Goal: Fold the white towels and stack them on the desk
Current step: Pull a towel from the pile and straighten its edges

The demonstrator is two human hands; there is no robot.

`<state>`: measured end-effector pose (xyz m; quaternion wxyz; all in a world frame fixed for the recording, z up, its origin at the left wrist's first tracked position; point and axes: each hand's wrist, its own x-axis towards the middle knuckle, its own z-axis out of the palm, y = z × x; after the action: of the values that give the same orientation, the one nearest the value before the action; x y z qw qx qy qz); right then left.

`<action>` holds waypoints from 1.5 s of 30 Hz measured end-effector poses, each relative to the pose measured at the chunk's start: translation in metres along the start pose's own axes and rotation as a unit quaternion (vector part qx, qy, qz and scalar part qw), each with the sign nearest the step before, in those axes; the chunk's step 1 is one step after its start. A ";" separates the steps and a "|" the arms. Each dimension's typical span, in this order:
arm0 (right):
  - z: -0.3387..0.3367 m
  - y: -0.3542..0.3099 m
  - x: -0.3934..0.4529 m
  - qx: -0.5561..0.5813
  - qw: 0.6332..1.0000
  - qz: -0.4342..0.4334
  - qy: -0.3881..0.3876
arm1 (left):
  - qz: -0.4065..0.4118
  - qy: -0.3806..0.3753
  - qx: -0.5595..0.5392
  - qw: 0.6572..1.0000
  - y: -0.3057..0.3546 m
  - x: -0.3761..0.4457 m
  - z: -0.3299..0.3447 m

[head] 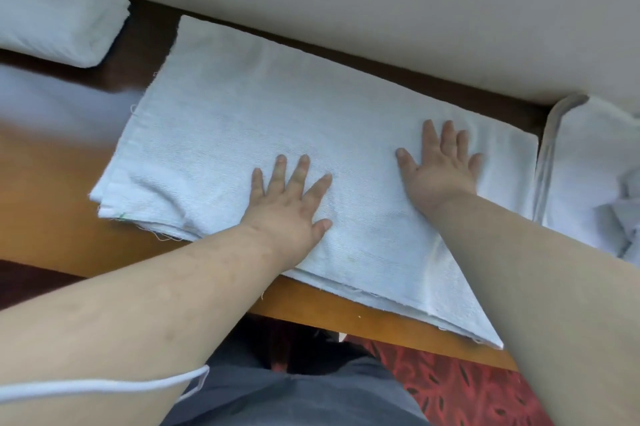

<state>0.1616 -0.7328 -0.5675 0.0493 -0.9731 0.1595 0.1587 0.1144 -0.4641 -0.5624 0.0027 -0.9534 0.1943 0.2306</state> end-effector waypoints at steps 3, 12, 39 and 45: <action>-0.005 -0.003 0.004 0.002 1.000 -0.012 -0.007 | -0.014 0.013 -0.018 1.000 -0.005 -0.008 0.004; -0.019 -0.150 0.015 0.061 0.973 -0.216 0.047 | -0.222 0.076 -0.096 0.967 -0.099 -0.049 0.022; 0.010 -0.387 -0.051 0.079 0.771 -0.625 -0.095 | -0.340 0.136 -0.516 0.775 -0.225 -0.120 0.012; 0.012 -0.383 -0.058 0.050 0.767 -0.639 0.020 | -0.427 0.075 -0.271 0.859 -0.224 -0.116 0.005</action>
<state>0.2305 -0.3523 -0.5429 0.1850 -0.8492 -0.4906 0.0623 0.1007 -0.2134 -0.5342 -0.1724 -0.9202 -0.3029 0.1783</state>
